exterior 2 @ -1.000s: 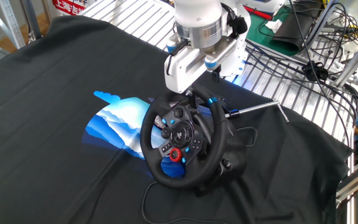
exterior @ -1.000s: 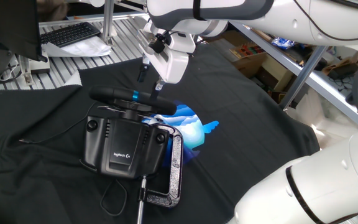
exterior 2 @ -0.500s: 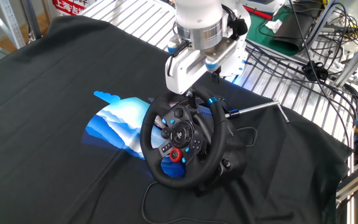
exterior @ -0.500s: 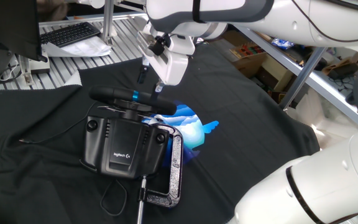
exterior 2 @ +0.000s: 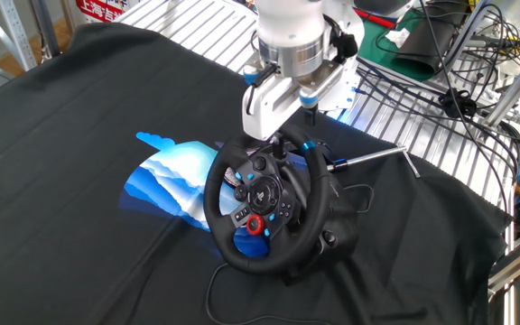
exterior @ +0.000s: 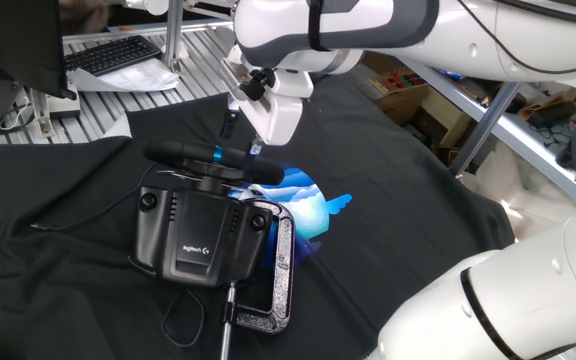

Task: Rotate the steering wheel 90 degrees clockwise

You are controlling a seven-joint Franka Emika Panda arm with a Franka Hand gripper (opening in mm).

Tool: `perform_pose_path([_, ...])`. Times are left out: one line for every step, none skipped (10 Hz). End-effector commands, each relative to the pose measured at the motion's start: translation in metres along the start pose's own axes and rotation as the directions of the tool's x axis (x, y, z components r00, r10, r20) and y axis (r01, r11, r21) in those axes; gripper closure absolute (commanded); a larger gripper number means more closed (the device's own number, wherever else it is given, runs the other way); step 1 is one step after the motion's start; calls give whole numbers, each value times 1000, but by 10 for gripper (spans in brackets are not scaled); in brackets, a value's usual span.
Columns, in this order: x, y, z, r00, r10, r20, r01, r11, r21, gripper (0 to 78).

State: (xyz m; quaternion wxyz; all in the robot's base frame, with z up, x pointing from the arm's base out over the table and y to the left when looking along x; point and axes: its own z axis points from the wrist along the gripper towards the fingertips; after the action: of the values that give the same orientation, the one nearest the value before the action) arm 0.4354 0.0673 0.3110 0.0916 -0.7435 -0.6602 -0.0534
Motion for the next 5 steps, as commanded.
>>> perform_pose_path([-1, 0, 2, 1000, -15, 5, 15, 1000, -10, 1])
perform_pose_path([-1, 0, 2, 1000, -18, 7, 18, 1000, -11, 1])
perform_pose_path([-2, 0, 2, 1000, -19, 9, 19, 1000, -11, 1])
perform_pose_path([-2, 0, 4, 1000, -25, 14, 26, 1000, -12, 1])
perform_pose_path([-2, 0, 4, 1000, -26, 16, 26, 1000, -12, 1])
